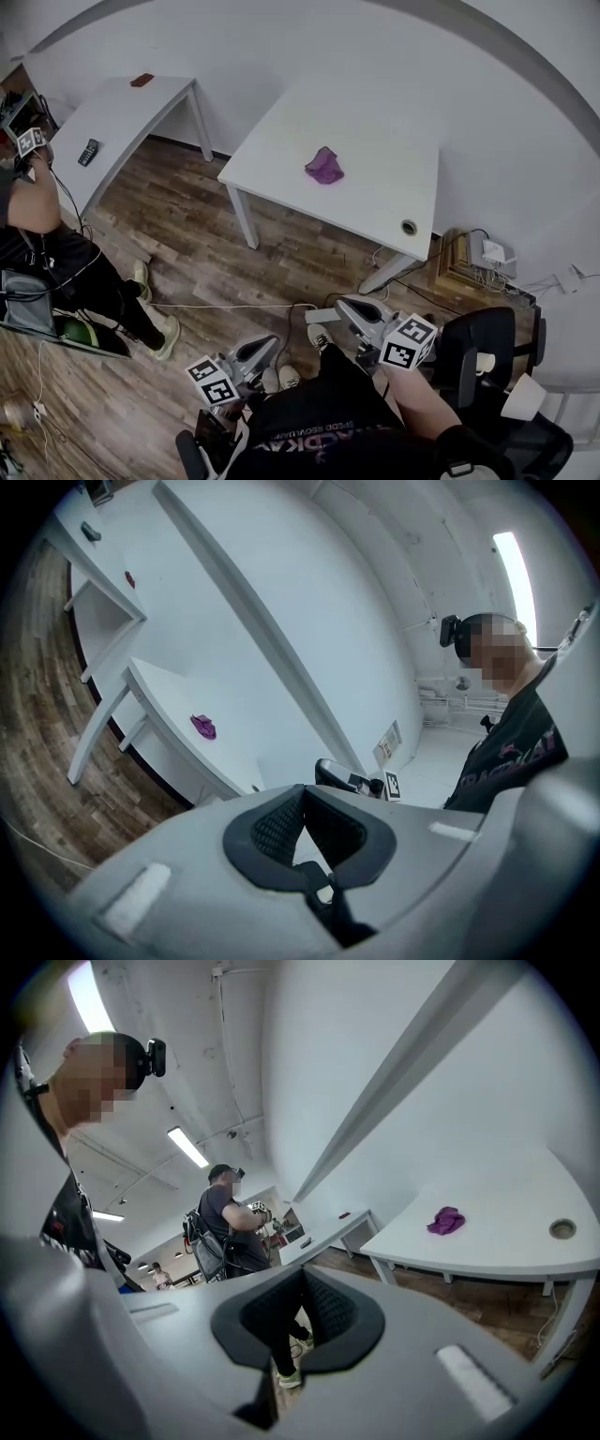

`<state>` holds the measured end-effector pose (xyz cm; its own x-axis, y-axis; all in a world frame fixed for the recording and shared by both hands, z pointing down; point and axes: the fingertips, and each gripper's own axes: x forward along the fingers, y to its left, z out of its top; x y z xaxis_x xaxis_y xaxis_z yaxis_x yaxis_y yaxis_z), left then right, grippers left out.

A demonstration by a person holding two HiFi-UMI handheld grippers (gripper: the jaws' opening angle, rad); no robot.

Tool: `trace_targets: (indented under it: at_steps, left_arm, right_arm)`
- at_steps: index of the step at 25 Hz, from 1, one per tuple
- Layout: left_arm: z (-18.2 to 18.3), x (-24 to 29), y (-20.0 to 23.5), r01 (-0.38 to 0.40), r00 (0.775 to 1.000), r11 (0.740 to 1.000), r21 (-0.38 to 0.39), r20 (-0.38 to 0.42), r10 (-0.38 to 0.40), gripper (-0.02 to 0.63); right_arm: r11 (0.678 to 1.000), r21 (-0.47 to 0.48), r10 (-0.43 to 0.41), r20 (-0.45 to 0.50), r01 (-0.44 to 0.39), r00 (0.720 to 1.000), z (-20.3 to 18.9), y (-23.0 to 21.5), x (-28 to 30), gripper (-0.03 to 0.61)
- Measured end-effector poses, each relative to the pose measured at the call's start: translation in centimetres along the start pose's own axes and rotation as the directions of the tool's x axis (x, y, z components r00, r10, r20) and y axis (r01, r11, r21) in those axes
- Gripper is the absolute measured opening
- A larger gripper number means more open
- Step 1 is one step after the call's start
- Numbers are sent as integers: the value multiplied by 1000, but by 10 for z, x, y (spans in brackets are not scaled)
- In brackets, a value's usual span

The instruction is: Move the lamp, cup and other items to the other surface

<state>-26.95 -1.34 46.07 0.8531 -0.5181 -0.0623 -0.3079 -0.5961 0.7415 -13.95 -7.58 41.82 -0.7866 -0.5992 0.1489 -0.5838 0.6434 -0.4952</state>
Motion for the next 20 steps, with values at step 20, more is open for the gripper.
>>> trace_targets:
  at_steps: [20]
  left_arm:
    - [49,16,49,-202,959,979,-37,197,206,-5]
  right_arm:
    - [988,-151,-26,-94,11,995,83,-140,93,50]
